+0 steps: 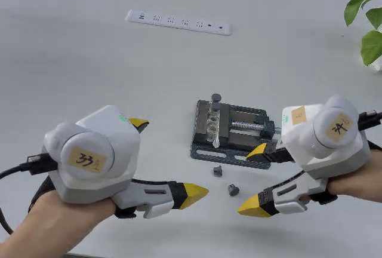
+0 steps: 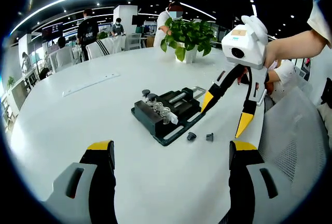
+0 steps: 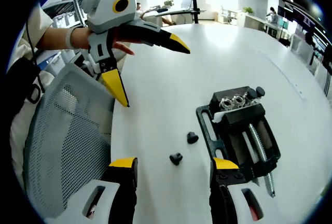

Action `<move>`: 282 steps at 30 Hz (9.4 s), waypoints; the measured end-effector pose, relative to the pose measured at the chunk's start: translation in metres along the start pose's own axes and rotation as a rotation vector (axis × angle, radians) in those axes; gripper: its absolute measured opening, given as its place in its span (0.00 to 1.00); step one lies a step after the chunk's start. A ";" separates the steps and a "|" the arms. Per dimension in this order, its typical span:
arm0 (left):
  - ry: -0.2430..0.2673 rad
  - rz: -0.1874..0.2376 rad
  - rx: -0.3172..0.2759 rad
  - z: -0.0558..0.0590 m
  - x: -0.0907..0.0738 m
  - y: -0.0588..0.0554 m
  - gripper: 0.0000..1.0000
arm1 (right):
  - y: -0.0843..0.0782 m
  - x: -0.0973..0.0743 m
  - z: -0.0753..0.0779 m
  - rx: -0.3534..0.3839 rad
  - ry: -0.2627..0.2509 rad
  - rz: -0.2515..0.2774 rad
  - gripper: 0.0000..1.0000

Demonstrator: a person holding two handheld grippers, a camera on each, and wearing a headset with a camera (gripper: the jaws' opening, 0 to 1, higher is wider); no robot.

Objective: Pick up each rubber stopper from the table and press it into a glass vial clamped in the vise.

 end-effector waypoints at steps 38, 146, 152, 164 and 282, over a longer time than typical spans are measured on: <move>-0.016 -0.009 -0.018 0.005 0.004 -0.008 0.90 | -0.005 0.029 -0.004 0.244 -0.138 0.062 0.11; -0.141 0.196 0.885 0.083 0.007 0.043 0.04 | 0.046 -0.058 -0.022 0.190 0.275 0.073 0.20; -0.182 0.188 0.606 0.068 0.010 0.043 0.04 | 0.051 -0.065 -0.017 -0.009 0.157 0.099 0.26; -0.305 0.178 0.322 0.062 0.012 0.043 0.04 | 0.063 -0.072 -0.019 -0.371 0.034 0.043 0.22; -0.462 0.144 0.258 0.074 0.012 0.040 0.16 | 0.067 -0.064 -0.022 -0.633 0.114 -0.122 0.05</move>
Point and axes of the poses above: the centre of the closed fingertips' face, and the gripper's own axes: x roughly forward along the fingers, z roughly to its right, y roughly out of its top, the point moved 3 cm from there along -x, roughly backward along the fingers, and after that the axes turned 7 degrees about -z, right-handed, at the moved point
